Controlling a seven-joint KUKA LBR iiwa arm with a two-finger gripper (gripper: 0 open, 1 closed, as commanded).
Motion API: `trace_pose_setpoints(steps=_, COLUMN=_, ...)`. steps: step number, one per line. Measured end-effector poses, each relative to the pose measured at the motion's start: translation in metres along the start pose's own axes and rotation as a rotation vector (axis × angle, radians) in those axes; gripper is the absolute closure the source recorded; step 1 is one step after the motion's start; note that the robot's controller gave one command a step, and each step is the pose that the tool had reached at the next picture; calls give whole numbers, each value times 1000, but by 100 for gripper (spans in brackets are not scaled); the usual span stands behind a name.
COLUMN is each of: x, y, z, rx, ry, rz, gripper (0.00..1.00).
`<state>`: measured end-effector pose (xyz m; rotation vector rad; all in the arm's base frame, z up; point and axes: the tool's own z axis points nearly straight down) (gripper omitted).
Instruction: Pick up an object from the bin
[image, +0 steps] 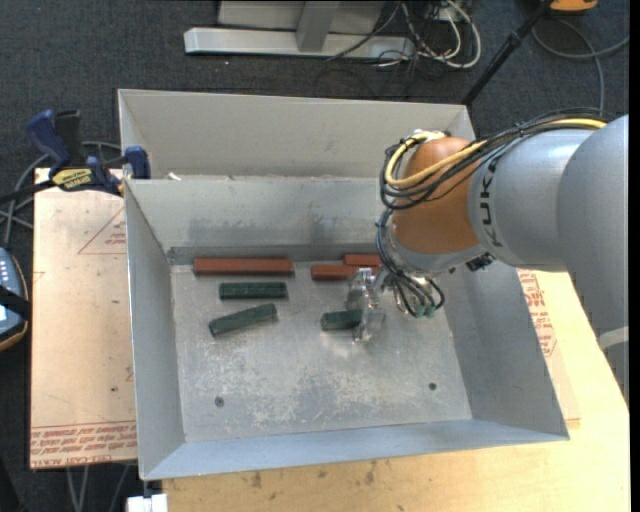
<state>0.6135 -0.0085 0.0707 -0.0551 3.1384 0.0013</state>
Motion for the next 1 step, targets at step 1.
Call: trace_pose_setpoints(steps=1, x=28, y=-40, z=-146, rx=2, ry=-6, rz=-428, gripper=100)
